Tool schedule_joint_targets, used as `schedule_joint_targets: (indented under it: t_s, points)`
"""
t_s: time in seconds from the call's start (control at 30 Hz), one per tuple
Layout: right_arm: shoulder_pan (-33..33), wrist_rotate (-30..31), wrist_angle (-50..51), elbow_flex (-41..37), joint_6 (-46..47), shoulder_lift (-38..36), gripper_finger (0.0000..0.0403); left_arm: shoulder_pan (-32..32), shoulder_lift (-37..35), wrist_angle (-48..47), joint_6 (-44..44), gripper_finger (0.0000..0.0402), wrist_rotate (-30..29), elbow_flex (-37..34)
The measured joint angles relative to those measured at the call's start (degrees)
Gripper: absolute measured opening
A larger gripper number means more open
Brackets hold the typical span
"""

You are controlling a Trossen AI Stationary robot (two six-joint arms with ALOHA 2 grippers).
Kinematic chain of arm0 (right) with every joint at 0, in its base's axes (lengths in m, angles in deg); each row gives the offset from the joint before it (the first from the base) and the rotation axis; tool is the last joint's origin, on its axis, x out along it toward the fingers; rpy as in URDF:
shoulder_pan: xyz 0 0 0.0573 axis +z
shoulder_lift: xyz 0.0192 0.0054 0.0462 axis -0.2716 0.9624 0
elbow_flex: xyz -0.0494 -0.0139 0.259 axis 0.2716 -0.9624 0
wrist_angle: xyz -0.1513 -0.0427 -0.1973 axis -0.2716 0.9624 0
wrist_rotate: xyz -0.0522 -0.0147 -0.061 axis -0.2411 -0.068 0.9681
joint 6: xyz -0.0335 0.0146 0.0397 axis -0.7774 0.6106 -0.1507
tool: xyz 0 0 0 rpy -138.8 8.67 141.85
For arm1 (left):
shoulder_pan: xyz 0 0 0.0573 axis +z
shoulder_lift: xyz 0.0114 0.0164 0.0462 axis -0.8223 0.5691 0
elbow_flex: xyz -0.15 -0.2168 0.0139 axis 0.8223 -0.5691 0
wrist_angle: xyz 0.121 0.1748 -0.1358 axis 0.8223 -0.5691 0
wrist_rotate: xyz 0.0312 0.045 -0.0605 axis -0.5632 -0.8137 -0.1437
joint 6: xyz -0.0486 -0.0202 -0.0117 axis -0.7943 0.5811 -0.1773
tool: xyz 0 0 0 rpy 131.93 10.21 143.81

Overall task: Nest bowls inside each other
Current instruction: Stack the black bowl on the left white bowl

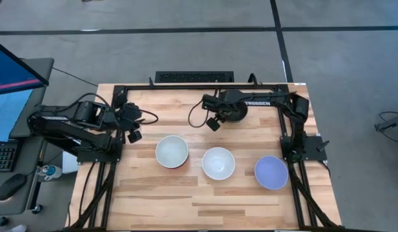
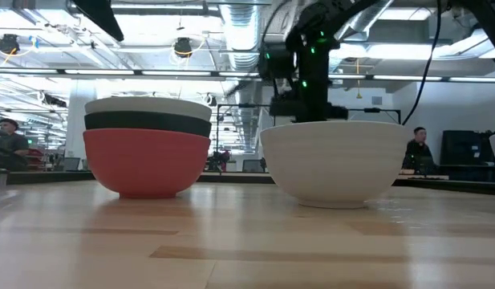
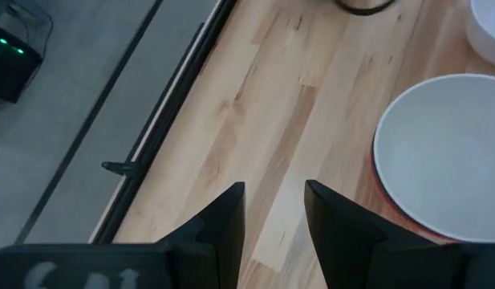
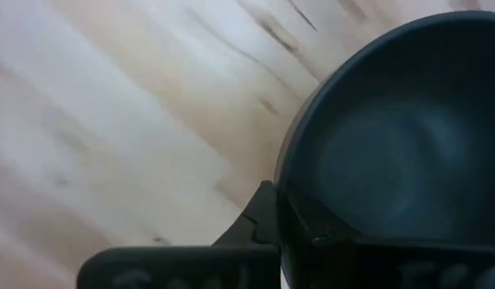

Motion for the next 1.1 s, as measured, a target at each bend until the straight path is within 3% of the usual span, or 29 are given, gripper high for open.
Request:
schedule_joint_targets:
  t_s: [0.17,0.3,0.57,0.73,0.87,1.0,1.1]
  points:
    - [3.03,0.25,1.91,6.08,-0.17,0.0,0.0014,-0.01,-3.46,-1.16,-1.72,0.0122,-2.32,-0.91]
    - [5.22,-0.01,2.79,11.58,0.08,0.0,0.001,0.0,-8.49,-1.35,-4.17,0.0122,-2.71,-5.8]
    - [10.58,-1.07,6.24,20.49,2.85,0.0,0.0015,-0.01,-18.7,-1.71,-10.38,0.0122,0.43,-18.72]
    - [13.44,-3.26,4.59,23.96,4.49,0.17,0.0012,-0.01,-21.75,-1.63,-11.14,0.0122,2.73,-22.61]
    - [15.39,-5.1,4.74,31.74,3.24,5.88,0.0021,-0.01,-22.7,-1.55,-10.18,0.0122,3.67,-23.21]
    - [17.91,-6.11,9.92,48.16,0.09,16.4,0.0017,-0.01,-22.79,-1.57,-9.09,0.0122,4.74,-23.21]
    - [18.05,-8.21,5.96,44.92,0.99,17.57,0.0015,-0.01,-22.77,-1.71,-8.4,0.0122,5.83,-23.21]
